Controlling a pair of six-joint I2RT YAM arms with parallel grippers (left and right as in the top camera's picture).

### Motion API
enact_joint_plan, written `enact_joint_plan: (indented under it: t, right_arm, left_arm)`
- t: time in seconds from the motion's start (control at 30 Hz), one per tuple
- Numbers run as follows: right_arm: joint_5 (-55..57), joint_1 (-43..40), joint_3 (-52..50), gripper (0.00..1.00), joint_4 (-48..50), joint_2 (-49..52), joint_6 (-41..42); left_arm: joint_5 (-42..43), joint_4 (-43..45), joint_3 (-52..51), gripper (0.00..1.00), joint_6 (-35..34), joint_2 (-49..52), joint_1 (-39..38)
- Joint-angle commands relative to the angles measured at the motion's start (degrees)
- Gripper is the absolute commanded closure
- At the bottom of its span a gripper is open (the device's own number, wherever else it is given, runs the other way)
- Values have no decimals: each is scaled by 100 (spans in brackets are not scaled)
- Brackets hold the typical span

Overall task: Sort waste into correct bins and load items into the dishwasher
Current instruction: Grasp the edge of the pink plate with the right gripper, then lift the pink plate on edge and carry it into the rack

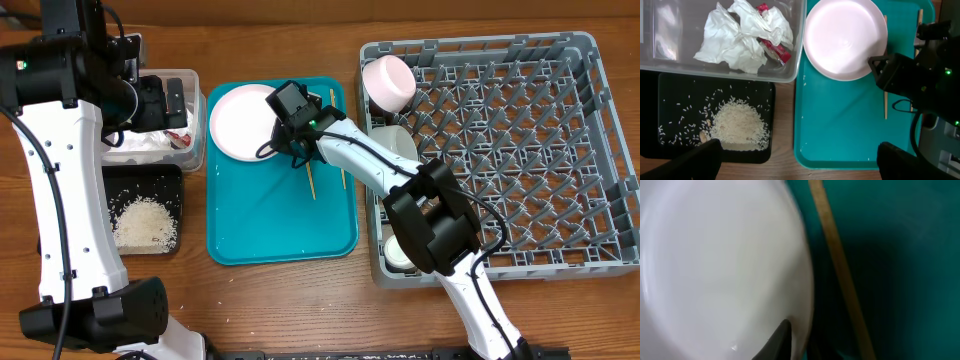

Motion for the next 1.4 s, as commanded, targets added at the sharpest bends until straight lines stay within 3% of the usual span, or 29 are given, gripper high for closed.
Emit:
enact_joint_plan:
  t: [0.0,0.07,0.6,1.0,1.37]
  right_arm:
    - [90,-9,39,92,-188,236,-81]
    - [87,-26,42,96,-350,232,-177]
    - [103,-37,772,96,-1886,-562,-1711]
    - [1425,-188,905,96,-2756,-1349,-1729]
    - [1596,-750,905,96,-3521,-1648,-1731]
  left_arm:
    - [61,24,94,0,74,-116,-2]
    - [61,24,92,0,74,-116,-2]
    - [61,24,92,0,74,-116,-2]
    - [61,24,92,0,74,-116,-2]
    - [61,24,92,0,74,-116,-2]
